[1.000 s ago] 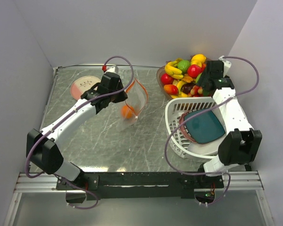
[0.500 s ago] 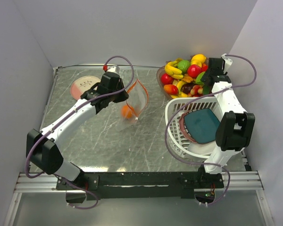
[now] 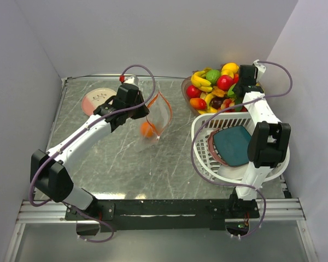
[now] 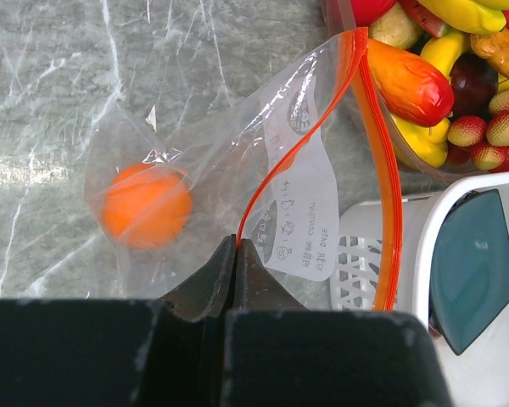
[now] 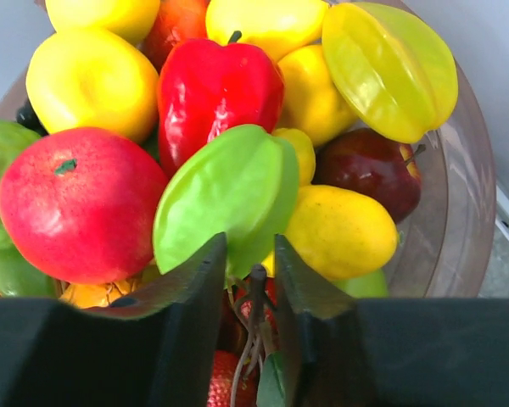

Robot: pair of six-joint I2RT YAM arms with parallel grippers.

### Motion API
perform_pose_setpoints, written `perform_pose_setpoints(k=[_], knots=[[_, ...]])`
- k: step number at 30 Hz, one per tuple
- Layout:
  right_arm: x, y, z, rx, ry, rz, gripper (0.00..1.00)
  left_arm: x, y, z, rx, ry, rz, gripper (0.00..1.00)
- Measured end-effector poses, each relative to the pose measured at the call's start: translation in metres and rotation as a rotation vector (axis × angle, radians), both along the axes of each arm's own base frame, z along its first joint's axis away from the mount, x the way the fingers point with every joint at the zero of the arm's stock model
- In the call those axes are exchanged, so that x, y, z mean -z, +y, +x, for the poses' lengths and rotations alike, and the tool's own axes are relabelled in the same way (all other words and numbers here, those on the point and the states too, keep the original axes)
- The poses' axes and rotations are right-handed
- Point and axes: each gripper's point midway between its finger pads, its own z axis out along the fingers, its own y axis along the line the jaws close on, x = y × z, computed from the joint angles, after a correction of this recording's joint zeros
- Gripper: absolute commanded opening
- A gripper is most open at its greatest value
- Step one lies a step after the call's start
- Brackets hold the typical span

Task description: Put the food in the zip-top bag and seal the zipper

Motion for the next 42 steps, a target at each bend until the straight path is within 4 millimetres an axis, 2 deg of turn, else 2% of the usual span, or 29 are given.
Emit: perform_pose_setpoints(k=[4,10,34,42], knots=[[-0.001,0.0,0.001,0.0,-0.005,0.0,0.3,0.0,0.0,0.0,0.0,0.0,0.0,0.01],[-0.004,0.0,0.002,-0.003,-0.012,0.001,0.14,0.0,0.0,0.0,0.0,0.0,0.0,0.01],[-0.044,0.004,-0.021,-0.013,-0.012,0.009,0.07,0.001,0.0,0.0,-0.001,0.002,0.001,0.01],[-0.071,0.005,-0.029,-0.006,-0.05,0.016,0.01,0.006,-0.001,0.002,-0.001,0.013,0.007,0.01]])
